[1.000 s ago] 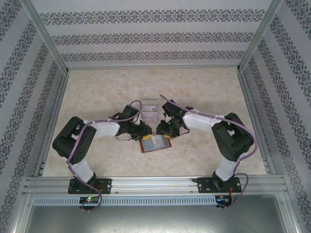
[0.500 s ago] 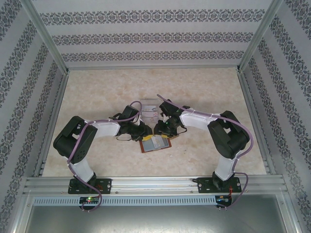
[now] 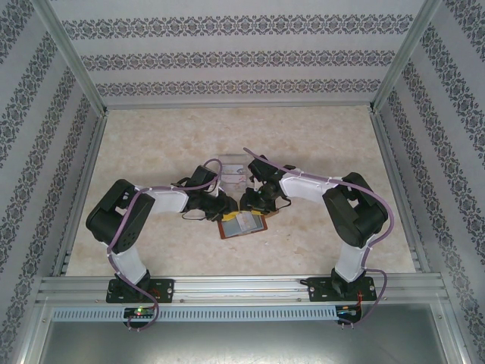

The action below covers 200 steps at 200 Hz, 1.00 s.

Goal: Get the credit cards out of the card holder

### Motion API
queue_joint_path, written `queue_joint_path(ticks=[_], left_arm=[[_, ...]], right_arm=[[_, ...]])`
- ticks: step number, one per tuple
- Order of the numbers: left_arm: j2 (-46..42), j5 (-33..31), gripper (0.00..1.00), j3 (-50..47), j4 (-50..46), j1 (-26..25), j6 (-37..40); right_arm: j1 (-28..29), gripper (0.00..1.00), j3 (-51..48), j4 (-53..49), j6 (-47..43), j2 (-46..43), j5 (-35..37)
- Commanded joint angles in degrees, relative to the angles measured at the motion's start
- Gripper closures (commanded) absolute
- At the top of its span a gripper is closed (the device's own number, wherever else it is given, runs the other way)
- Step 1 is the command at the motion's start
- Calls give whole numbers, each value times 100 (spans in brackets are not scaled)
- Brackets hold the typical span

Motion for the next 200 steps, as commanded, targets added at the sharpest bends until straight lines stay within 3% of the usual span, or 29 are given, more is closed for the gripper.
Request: queue_joint_path(ticks=[1, 97, 200], left_arm=[[151, 83, 77, -83, 369, -52, -139], [48, -100, 91, -56, 102, -57, 83], [-532, -374, 98, -212, -801, -33, 501]], right_arm=[[56, 58, -40, -85, 15, 232, -67], [-13, 58, -177, -57, 32, 139, -26], [-95, 58, -212, -236, -73, 77, 207]])
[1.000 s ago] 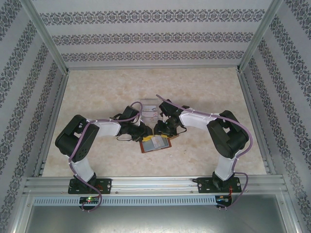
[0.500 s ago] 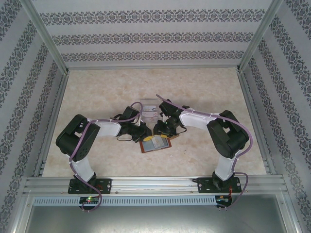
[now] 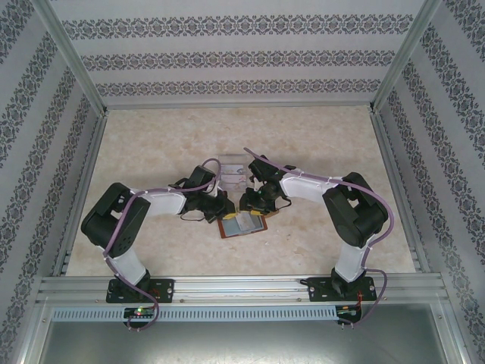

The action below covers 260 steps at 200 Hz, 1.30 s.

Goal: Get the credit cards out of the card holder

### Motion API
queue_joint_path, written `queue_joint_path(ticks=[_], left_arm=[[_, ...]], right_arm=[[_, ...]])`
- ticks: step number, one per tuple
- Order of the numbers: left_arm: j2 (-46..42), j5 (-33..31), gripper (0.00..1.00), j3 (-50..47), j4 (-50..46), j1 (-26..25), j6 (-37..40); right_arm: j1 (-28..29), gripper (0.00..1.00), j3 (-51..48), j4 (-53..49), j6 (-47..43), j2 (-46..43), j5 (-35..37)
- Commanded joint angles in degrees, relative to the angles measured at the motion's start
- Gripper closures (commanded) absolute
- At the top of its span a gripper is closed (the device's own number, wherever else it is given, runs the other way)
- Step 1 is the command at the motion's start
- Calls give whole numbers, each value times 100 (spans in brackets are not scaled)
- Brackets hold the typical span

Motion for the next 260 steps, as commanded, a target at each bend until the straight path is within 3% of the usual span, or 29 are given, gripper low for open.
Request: queue_joint_path(ticks=[1, 58, 132, 203, 260], left_arm=[[-231, -264, 98, -71, -713, -30, 346], [-566, -915, 100, 493, -2381, 39, 1370], [-847, -1234, 100, 1479, -3658, 115, 3019], [-803, -1769, 100, 3088, -5413, 119, 6327], [164, -2549, 100, 4743, -6847, 100, 8740]], right_arm=[[-66, 58, -174, -306, -73, 80, 288], [-84, 58, -64, -377, -123, 55, 291], [-200, 58, 105, -524, -234, -319, 188], [-771, 58, 325, -876, -636, -673, 357], [-1231, 58, 378, -1074, -929, -889, 657]])
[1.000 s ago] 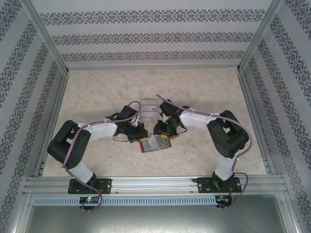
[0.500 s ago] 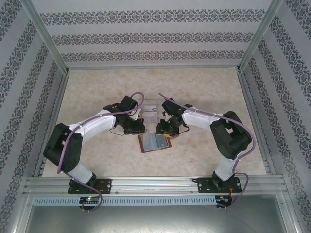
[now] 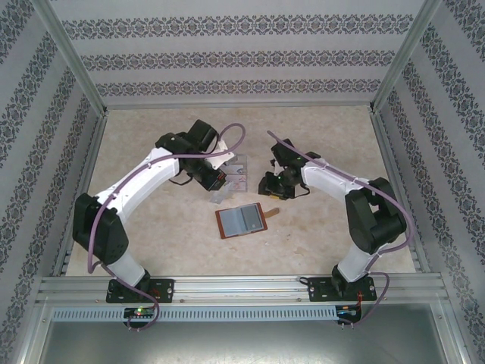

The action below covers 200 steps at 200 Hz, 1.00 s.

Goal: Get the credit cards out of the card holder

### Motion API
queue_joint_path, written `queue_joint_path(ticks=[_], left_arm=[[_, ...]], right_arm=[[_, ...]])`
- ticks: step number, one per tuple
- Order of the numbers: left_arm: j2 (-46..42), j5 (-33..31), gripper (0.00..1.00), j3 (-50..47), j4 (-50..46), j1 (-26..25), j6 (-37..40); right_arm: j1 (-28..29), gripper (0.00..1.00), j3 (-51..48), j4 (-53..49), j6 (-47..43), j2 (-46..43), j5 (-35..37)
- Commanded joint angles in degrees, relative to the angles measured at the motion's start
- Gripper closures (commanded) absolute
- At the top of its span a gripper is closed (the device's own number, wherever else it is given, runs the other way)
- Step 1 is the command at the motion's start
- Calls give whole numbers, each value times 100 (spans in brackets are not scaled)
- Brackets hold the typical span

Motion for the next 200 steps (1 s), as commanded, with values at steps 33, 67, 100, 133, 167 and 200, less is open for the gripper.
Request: queue_joint_path(ticks=[33, 67, 100, 133, 167, 200], left_arm=[[1075, -1052, 100, 1414, -1319, -79, 2869], [1826, -1275, 100, 2627, -1597, -94, 3599], [2562, -1384, 100, 3784, -1921, -108, 4086], [3404, -1524, 100, 5067, -2569, -116, 4328], [3681, -1540, 100, 5256, -2477, -138, 4521], [3934, -1540, 100, 5331, -2464, -181, 4535]], right_arm=[[-322, 58, 101, -212, -313, -290, 174], [-475, 58, 49, -284, -408, -359, 179], [-691, 58, -162, -281, -446, -544, 165], [-871, 58, -426, -175, -381, -753, 177], [-965, 58, -623, -121, -334, -881, 171], [-1019, 58, -716, -116, -335, -936, 165]])
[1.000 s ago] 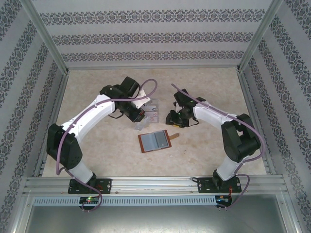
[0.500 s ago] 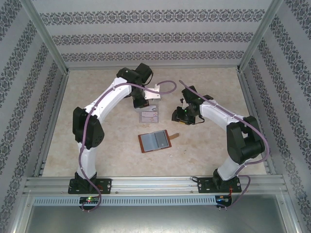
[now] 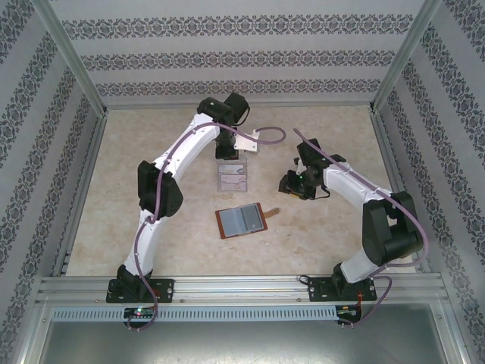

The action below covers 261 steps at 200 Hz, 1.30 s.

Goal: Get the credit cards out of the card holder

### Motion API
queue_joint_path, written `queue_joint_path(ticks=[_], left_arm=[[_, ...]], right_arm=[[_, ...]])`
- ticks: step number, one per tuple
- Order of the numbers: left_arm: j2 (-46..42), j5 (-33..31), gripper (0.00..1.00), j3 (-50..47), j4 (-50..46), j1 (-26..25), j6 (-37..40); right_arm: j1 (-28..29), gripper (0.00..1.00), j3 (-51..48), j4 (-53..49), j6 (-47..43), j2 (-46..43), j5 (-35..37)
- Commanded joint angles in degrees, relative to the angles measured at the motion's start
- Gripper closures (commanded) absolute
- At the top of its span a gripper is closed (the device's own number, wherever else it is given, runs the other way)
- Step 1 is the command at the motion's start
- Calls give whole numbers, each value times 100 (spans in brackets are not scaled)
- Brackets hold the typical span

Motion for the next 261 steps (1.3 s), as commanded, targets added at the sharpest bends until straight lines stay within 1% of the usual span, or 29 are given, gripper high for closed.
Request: queue_joint_path(ticks=[1, 65, 86, 112, 124, 144, 168, 196, 211, 234, 261], left_arm=[[167, -48, 100, 204, -335, -91, 245], [545, -15, 100, 204, -368, -161, 224], [622, -76, 100, 216, -321, -180, 106], [595, -52, 85, 292, -183, -180, -60], [553, -87, 81, 304, -71, -180, -115], [489, -272, 77, 301, 146, -182, -201], [367, -452, 77, 272, 399, -182, -384], [80, -565, 79, 62, 969, -181, -1052], [-135, -439, 79, -156, 1254, -171, -1502], [-467, -270, 79, -556, 1693, -146, -2421], [-787, -173, 84, -979, 2023, -117, -3530]], right_arm=[[-73, 58, -82, 31, -5, -148, 88], [-88, 58, -135, 39, -12, -140, 51], [-86, 58, -153, 39, -2, -155, 34], [-89, 58, -187, 36, 13, -211, 42], [-86, 58, -197, 39, 24, -234, 47], [-90, 58, -198, 37, 29, -265, 45], [-70, 58, -183, 47, 44, -274, 25], [0, 58, -171, 146, 95, -252, -126], [69, 58, -176, 227, 142, -226, -235], [209, 58, -149, 344, 184, -125, -401], [380, 58, -39, 351, 157, 109, -457]])
